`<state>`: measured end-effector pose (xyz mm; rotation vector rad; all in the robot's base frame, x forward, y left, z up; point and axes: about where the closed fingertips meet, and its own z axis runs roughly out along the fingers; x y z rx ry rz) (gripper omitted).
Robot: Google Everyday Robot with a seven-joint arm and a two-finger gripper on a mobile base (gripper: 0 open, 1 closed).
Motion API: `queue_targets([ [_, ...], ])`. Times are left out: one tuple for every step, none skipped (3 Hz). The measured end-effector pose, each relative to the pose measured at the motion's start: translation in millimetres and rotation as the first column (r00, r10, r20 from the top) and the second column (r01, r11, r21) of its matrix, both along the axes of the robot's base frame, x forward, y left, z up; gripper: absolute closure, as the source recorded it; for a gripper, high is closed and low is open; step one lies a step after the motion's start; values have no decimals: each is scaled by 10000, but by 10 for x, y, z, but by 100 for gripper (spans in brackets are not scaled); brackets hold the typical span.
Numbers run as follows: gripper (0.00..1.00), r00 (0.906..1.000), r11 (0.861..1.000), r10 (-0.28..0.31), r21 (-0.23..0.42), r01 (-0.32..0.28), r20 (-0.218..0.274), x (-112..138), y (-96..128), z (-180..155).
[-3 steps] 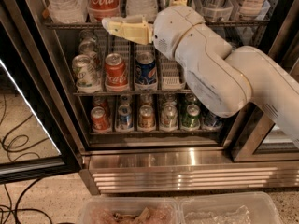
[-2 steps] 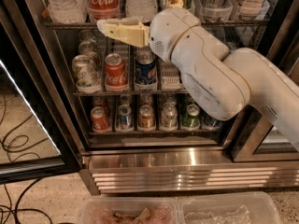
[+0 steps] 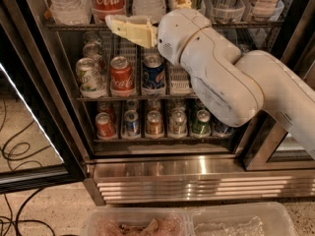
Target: Pick water bottle from top shelf of fridge
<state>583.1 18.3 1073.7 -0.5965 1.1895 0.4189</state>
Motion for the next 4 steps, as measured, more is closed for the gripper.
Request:
queue_targets([
  [14,10000,10000,0,0,0,0,0,0,0],
  [21,10000,10000,1,0,-1,1,0,1,0],
  [17,10000,10000,-15,16,15,4,1,-9,8],
  [14,9983,9978,-540,379,548,-227,32,-294,125],
])
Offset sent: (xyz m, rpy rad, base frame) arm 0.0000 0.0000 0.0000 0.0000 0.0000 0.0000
